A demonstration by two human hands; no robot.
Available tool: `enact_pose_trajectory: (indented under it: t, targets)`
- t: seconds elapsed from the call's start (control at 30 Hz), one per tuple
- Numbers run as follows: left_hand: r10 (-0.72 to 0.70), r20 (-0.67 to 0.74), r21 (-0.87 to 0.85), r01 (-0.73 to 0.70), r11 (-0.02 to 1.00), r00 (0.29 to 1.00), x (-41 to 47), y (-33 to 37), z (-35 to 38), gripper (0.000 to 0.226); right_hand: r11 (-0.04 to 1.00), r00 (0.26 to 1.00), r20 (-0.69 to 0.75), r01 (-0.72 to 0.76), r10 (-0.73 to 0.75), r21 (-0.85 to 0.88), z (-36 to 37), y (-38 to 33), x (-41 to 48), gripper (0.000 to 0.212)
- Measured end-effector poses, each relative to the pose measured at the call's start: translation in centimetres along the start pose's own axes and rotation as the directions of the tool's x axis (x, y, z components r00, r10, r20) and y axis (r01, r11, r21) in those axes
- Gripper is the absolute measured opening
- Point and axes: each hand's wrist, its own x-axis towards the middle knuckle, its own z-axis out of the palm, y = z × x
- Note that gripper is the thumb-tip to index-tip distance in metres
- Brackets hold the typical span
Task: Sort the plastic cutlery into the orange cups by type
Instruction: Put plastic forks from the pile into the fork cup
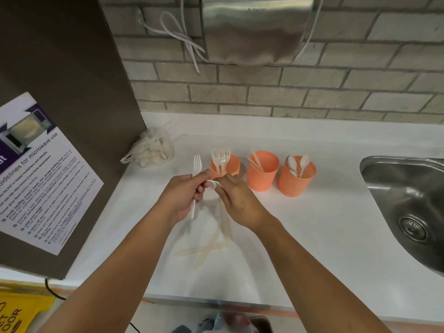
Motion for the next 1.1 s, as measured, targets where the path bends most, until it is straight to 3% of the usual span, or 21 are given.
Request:
enact_pose_trajectory:
  t: [0.1, 0.2, 0.3, 0.4, 0.53, 0.63, 0.73, 0.87, 1.1]
  targets:
    - [-0.012, 0.034, -0.099, 0.015, 0.995, 0.999, 0.2, 0.5, 0.0, 0.033, 0.966, 0.996, 0.006, -0.092, 0.094, 0.242, -0.5, -1.2, 0.1, 0.027]
    - [0.046, 0.054, -0.062, -0.042, 0.997, 0.997, 0.3, 0.7, 0.0, 0.031, 0.912, 0.982, -0.01, -0.17, 0.187, 0.372, -0.5, -1.7, 0.6, 0.02]
    - [0.237, -0.045, 0.187, -0.225, 0.956, 0.97, 0.7, 0.7, -0.1, 0.022, 0.863, 0.969, 0.01, -0.226, 0.248, 0.452, -0.6, -1.8, 1.2, 0.018]
    - [0.409, -0.054, 0.42, -0.35, 0.837, 0.911, 1.1, 1.4, -0.1, 0.034, 0.823, 0.964, 0.022, -0.239, 0.266, 0.515, -0.8, -2.1, 1.9, 0.015]
    - [0.436, -0.012, 0.529, -0.364, 0.766, 0.9, 1.7, 2.4, 0.4, 0.038, 0.782, 0.946, 0.012, -0.275, 0.324, 0.559, -1.2, -1.7, 3.2, 0.016]
    - [0.352, -0.055, 0.381, -0.306, 0.872, 0.934, 2.4, 2.9, 0.9, 0.037, 0.786, 0.919, -0.02, -0.326, 0.394, 0.525, -2.2, -1.4, 4.4, 0.016]
    - [0.306, -0.08, 0.239, -0.28, 0.93, 0.949, 3.0, 3.1, 1.0, 0.035, 0.728, 0.863, -0.101, -0.349, 0.496, 0.591, -3.4, -1.0, 5.6, 0.015]
    - [0.294, -0.077, 0.239, -0.269, 0.933, 0.953, 3.5, 2.8, 0.8, 0.037, 0.628, 0.811, -0.175, -0.276, 0.559, 0.728, -5.3, -0.4, 7.4, 0.012]
    - [0.289, -0.046, 0.287, -0.264, 0.921, 0.956, 4.7, 2.9, 0.6, 0.035, 0.554, 0.774, -0.171, -0.262, 0.609, 0.79, -6.6, 0.4, 10.6, 0.013]
